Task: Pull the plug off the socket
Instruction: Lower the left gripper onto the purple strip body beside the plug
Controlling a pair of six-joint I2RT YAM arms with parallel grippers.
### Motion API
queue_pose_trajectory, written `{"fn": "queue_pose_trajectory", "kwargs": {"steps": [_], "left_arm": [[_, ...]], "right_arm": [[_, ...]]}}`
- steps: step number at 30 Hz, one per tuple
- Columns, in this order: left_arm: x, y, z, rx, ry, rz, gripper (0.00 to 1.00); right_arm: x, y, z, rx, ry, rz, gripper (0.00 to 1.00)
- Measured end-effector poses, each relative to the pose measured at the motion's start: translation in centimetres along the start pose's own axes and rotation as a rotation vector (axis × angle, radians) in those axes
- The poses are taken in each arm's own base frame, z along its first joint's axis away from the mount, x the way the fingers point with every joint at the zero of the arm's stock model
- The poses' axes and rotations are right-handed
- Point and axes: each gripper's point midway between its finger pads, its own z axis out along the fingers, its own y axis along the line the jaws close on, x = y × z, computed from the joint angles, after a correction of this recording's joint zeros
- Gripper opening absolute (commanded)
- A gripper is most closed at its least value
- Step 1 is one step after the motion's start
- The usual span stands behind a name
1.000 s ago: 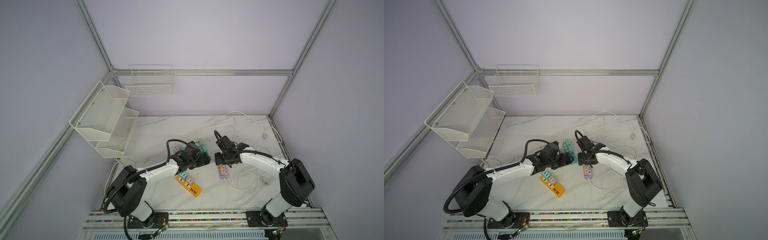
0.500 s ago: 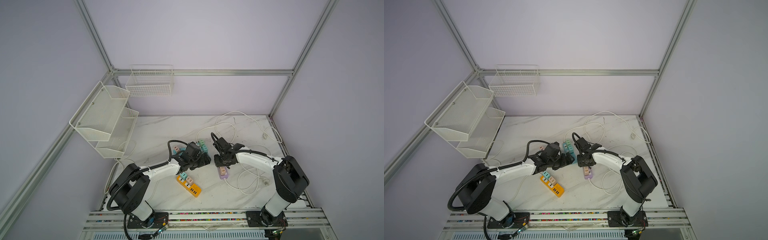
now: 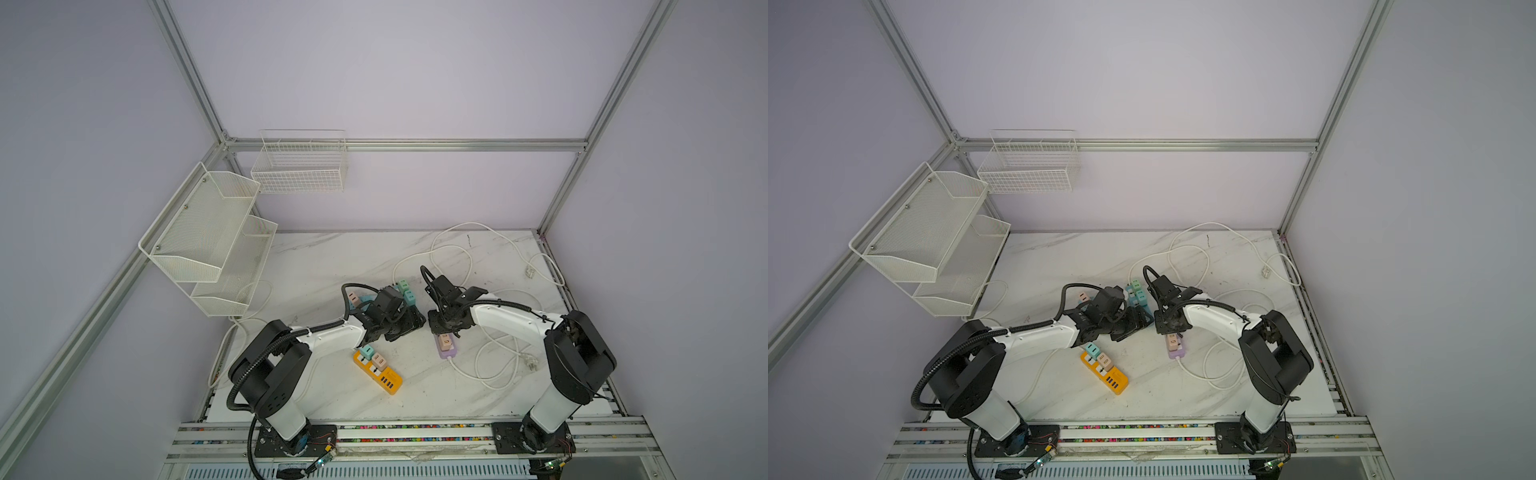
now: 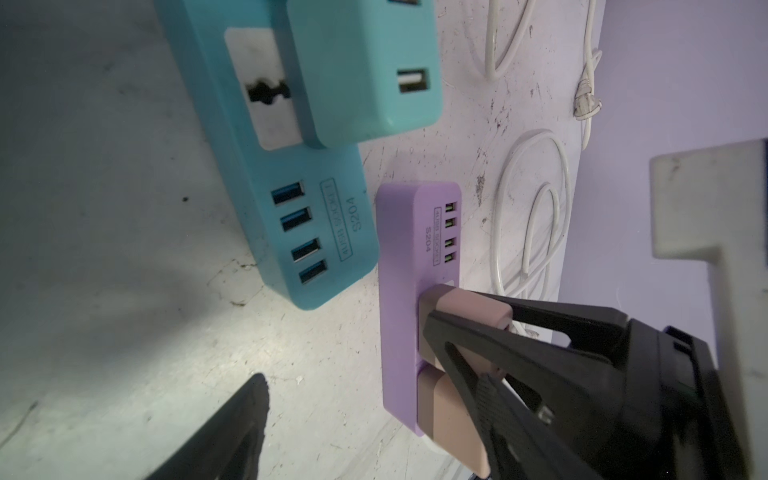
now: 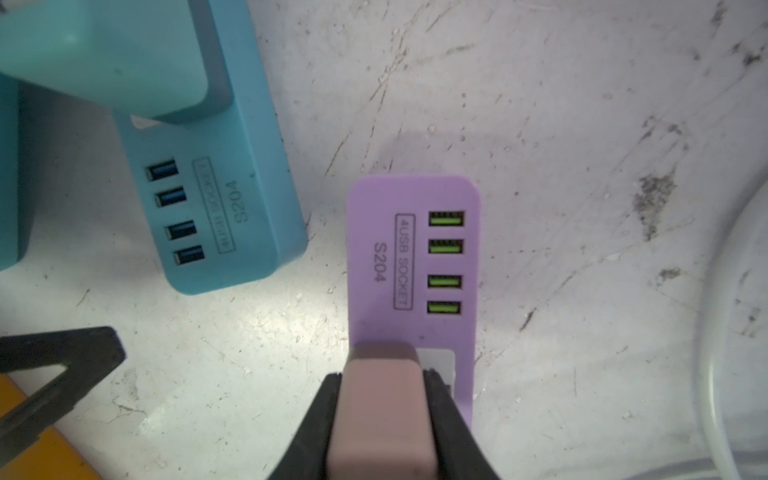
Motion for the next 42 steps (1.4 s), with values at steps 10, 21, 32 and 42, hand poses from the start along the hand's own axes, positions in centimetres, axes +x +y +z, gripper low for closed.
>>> {"fn": "queue_pose_trajectory", "kwargs": {"steps": [10, 21, 32, 42], "left_arm": [[1.5, -1.2, 2.7, 0.046, 0.055, -0.036, 0.66], [1.2, -2.1, 4.5, 0.061, 0.056, -0.054, 0.53], [1.3, -1.6, 6.2, 0.043, 0.069, -0.071, 0.40], [1.6, -1.4, 6.5, 0.034, 0.081, -0.072, 0.37]], "right_arm": [[1.4, -0.5, -0.5, -0.008, 0.015, 0.000, 0.22], [2.3, -0.4, -1.1, -0.039, 0.025, -0.001, 0.22], [2.4, -0.2, -1.1, -0.052, 0.033, -0.005, 0.21], [2.4, -0.2, -1.1, -0.053, 0.033, -0.005, 0.21]]}}
